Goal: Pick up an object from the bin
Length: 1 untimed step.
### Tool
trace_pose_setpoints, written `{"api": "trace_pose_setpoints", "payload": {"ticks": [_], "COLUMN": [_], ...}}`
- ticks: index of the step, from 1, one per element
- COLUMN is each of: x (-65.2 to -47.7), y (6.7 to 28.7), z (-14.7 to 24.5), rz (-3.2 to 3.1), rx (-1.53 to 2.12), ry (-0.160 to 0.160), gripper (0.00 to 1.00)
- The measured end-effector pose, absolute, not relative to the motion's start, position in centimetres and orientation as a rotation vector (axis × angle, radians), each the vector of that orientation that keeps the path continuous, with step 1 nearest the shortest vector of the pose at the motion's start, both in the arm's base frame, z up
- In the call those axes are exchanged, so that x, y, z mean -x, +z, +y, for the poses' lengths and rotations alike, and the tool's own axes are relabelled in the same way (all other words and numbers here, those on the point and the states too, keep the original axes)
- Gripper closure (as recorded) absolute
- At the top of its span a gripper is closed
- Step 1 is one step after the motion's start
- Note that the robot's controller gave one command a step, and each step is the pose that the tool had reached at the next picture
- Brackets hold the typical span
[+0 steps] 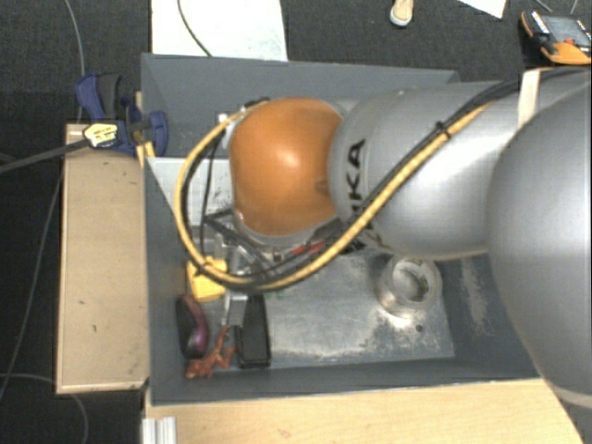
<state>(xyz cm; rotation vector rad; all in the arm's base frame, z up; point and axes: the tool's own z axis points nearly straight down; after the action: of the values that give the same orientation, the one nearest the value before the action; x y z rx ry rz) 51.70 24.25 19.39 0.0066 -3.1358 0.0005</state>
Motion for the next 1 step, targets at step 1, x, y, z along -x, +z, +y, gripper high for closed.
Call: {"api": "trace_pose_setpoints", "payload": {"ticks": [1], "x": [-51.91], "y": [19.88], "z": [24.08], "rz": [-3.144], "rx": [0.004], "ry": [-0.002], "gripper": [0.0]}}
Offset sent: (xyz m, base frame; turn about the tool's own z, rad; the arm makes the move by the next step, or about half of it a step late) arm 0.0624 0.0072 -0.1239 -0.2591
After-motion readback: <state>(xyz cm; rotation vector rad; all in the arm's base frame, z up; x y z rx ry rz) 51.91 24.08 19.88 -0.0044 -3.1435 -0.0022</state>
